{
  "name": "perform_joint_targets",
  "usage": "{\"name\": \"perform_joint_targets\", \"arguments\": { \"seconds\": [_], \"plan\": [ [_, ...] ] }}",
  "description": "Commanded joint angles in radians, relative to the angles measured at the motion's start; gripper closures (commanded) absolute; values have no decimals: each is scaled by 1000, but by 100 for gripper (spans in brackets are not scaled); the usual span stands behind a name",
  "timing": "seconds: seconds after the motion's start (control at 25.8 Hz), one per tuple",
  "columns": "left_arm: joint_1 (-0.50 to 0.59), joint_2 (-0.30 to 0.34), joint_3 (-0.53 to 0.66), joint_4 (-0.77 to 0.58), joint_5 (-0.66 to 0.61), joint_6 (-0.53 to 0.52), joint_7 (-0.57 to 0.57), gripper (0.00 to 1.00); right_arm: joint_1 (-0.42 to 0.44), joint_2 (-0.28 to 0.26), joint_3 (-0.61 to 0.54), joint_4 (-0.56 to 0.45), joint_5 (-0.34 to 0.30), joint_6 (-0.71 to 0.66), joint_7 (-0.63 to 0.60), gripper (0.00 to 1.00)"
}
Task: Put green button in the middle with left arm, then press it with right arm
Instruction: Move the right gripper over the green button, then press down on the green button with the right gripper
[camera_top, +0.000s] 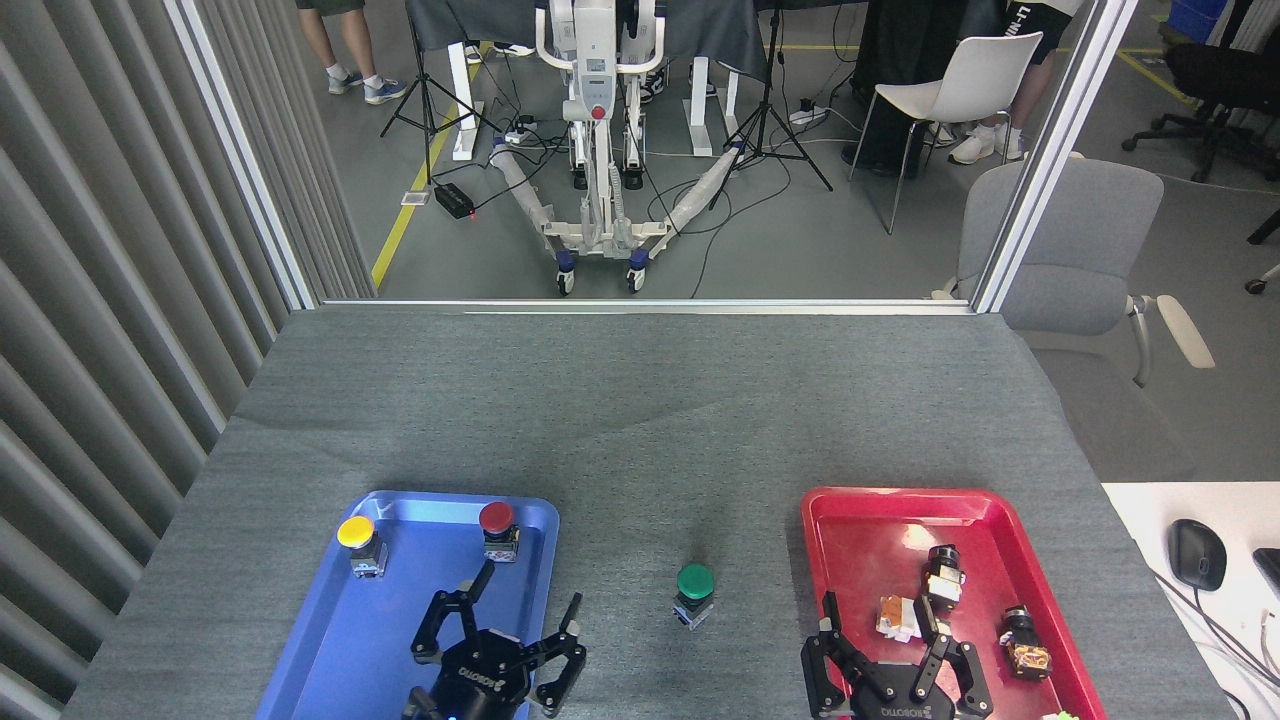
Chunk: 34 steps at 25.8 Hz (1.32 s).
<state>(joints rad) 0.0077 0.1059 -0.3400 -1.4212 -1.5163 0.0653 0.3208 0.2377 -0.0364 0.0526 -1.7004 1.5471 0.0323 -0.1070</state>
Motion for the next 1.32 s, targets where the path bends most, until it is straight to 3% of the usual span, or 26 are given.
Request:
{"name": "perform_joint_targets", "arguments": {
  "seconds": [0.0, 0.19, 0.31, 0.74, 1.12, 1.28],
  "plan": [
    [75, 35, 134, -41, 27, 28, -3, 1, -1, 6, 21, 1, 1, -3, 4, 38],
    [101, 34, 213, -28, 76, -48, -3, 1, -11, 13, 58, 16, 8, -3, 64, 85],
    [100, 34, 214, -28, 76, -48, -3, 1, -40, 16, 87, 31, 16, 1, 96, 100],
    [101, 34, 228, -28, 77, -50, -3, 1, -104, 41, 135, 108, 42, 9, 73, 100],
    [103, 34, 231, -32, 79, -50, -2, 1, -235, 102, 150, 360, 82, 46, 47, 100],
    [106, 34, 236, -35, 79, -50, -3, 1, -253, 110, 156, 406, 85, 44, 33, 100]
  ]
}}
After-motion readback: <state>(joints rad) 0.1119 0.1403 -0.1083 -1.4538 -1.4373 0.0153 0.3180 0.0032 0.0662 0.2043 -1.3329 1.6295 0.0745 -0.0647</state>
